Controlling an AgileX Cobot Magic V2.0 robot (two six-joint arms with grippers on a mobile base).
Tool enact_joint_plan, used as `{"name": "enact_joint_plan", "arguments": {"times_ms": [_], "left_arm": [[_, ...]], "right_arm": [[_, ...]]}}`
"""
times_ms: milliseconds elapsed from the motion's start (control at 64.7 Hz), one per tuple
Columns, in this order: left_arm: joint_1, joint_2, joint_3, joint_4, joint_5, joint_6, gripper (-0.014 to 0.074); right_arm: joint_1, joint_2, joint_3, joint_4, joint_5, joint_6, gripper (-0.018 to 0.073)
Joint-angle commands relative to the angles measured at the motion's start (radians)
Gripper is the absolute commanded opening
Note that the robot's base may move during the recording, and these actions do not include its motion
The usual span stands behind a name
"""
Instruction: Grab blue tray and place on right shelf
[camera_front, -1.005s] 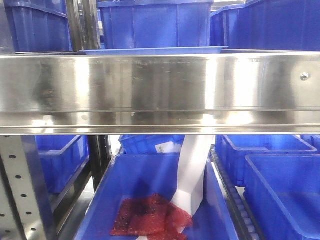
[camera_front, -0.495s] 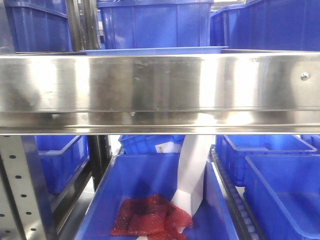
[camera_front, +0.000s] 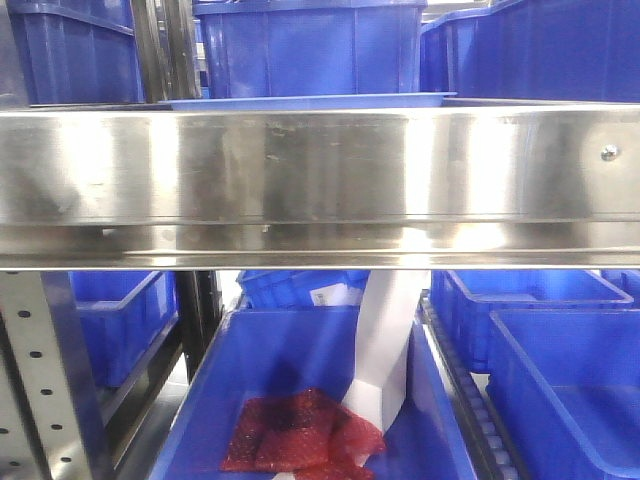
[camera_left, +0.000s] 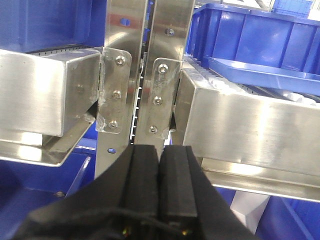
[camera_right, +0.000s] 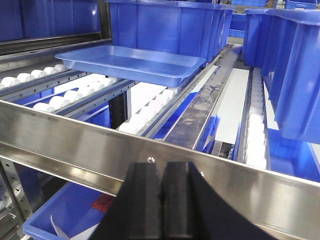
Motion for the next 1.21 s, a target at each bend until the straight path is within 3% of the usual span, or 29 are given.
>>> {"name": "enact_joint_plan", "arguments": {"times_ms": [0, 418, 526, 681, 789, 944, 1191], "left_arm": [[0.001, -0.011, 0.027, -0.011, -0.09, 0.007, -0.0048], [0.001, -0.011, 0.027, -0.011, -0.09, 0.007, -0.0048], [0.001, -0.011, 0.027, -0.011, -0.09, 0.007, -0.0048], [0.001, -0.011, 0.027, -0.011, -0.09, 0.007, -0.0048], [0.001, -0.011, 0.027, -0.011, -0.09, 0.007, -0.0048], [0.001, -0.011, 0.027, -0.011, -0.09, 0.007, -0.0048], [0.001, -0.011, 0.027, -0.011, -0.09, 0.007, -0.0048]], "right_arm": [[-0.001, 0.008, -0.029, -0.018, -0.092, -0.01, 0.0054], [-0.012, 0.008, -0.022, -0.027, -0.096, -0.01, 0.0054], [-0.101, 0.008, 0.014, 0.016, -0.162, -0.031, 0.0054], [-0.286, 0.005, 0.115, 0.182, -0.298, -0.166, 0.0054], [-0.376, -0.015, 0.199, 0.192, -0.366, -0.172, 0.0054], [-0.428, -0.101, 0.302, 0.192, -0.42, -0.177, 0.0054], [-0.43, -0.207, 0.399, 0.185, -0.397, -0.181, 0.0054]]}}
